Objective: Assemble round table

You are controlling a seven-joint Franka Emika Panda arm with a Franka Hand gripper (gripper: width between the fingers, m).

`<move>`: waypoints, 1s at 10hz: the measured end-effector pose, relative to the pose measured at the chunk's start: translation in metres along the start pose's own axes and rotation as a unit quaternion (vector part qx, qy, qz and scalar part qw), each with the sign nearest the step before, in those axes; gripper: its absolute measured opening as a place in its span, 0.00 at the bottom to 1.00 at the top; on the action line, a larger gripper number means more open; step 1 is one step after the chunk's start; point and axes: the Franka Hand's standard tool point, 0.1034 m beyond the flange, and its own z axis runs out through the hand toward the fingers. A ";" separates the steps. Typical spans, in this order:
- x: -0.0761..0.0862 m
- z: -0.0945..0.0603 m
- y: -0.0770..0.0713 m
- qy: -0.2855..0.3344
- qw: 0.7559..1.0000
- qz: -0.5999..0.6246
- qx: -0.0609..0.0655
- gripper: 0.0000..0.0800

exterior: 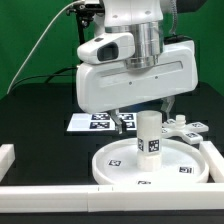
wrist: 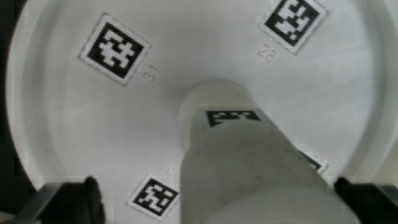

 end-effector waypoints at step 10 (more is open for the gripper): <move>0.003 0.003 -0.008 0.009 0.890 0.456 0.007 0.51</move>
Offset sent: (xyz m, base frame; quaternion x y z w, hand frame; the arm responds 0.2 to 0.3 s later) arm 0.0000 0.0000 0.0000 0.0000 0.0000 0.1938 0.9810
